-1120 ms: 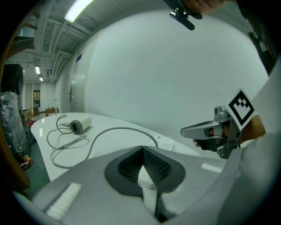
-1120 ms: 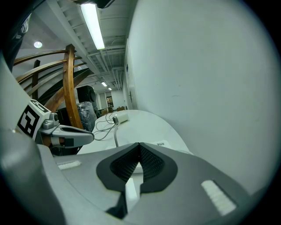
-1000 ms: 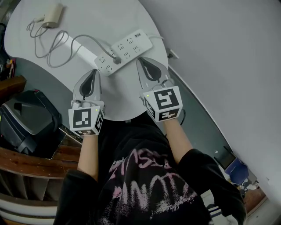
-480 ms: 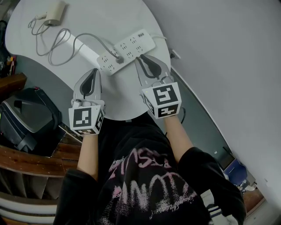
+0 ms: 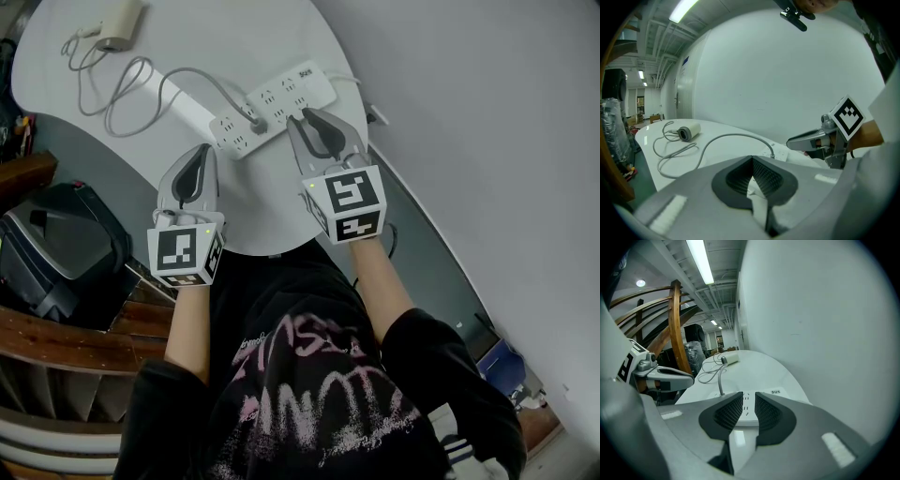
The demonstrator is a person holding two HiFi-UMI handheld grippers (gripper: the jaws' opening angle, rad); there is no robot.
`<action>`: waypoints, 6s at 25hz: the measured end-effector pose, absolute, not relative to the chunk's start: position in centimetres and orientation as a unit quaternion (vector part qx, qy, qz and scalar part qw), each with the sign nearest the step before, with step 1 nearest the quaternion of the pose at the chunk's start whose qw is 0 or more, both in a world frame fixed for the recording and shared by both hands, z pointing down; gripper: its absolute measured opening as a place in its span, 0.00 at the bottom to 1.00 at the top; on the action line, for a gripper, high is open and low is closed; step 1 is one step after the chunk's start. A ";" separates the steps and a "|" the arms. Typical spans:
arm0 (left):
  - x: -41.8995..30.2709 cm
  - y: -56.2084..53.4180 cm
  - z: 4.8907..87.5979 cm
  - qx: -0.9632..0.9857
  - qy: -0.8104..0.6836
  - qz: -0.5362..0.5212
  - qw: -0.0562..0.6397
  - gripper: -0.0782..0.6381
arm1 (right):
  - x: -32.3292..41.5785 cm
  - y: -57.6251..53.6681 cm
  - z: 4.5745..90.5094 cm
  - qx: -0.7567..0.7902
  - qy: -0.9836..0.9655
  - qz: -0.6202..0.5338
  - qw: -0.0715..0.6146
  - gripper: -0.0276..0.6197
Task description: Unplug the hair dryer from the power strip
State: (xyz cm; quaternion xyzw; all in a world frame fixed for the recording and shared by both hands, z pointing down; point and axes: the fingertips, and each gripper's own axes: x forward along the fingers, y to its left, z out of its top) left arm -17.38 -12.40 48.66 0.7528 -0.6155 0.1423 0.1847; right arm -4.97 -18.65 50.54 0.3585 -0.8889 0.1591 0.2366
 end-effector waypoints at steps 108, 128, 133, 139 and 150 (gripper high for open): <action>-11.1 -16.6 51.7 0.825 -0.490 0.201 0.199 0.22 | -6.6 -19.4 55.0 0.357 -0.865 0.157 0.315 0.24; -10.5 -17.1 52.1 0.831 -0.475 0.212 0.198 0.19 | -6.7 -19.5 55.0 0.356 -0.866 0.157 0.315 0.24; -10.4 -17.1 52.0 0.832 -0.472 0.213 0.199 0.19 | -6.7 -19.4 55.0 0.357 -0.865 0.157 0.315 0.24; -10.4 -17.0 51.8 0.832 -0.473 0.220 0.190 0.18 | -6.7 -19.4 55.0 0.357 -0.863 0.156 0.321 0.24; -11.0 -18.3 47.5 0.846 -0.487 0.165 0.142 0.17 | -6.7 -19.5 55.2 0.360 -0.860 0.153 0.327 0.24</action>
